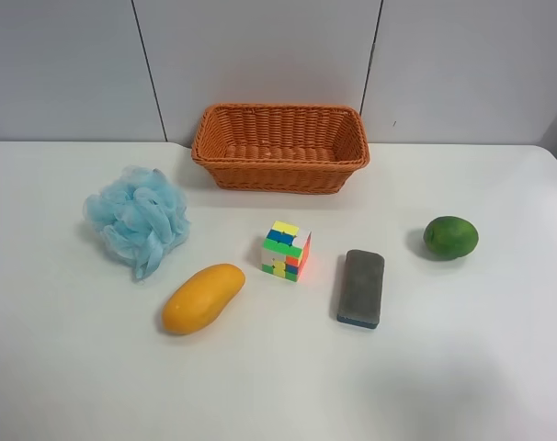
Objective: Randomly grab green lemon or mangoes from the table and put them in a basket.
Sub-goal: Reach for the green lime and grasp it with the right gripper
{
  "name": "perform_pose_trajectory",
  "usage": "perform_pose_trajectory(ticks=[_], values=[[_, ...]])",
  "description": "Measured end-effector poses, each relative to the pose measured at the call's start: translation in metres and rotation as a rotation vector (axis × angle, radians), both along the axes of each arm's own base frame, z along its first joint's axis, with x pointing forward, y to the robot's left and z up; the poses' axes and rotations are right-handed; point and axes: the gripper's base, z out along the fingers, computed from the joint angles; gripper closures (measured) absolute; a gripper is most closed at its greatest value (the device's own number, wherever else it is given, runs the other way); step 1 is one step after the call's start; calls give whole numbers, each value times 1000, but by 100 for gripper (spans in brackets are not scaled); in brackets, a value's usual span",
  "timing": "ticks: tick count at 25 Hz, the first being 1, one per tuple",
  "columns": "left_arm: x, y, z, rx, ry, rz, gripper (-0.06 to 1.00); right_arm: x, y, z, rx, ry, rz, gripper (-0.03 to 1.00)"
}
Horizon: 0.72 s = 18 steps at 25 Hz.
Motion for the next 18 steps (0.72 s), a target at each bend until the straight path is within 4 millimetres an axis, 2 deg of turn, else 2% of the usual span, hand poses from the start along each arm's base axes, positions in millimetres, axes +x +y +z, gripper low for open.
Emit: perform_pose_trajectory(ticks=[18], values=[[0, 0, 0, 1, 0, 0, -5, 0, 0, 0, 0, 0, 0, -2]])
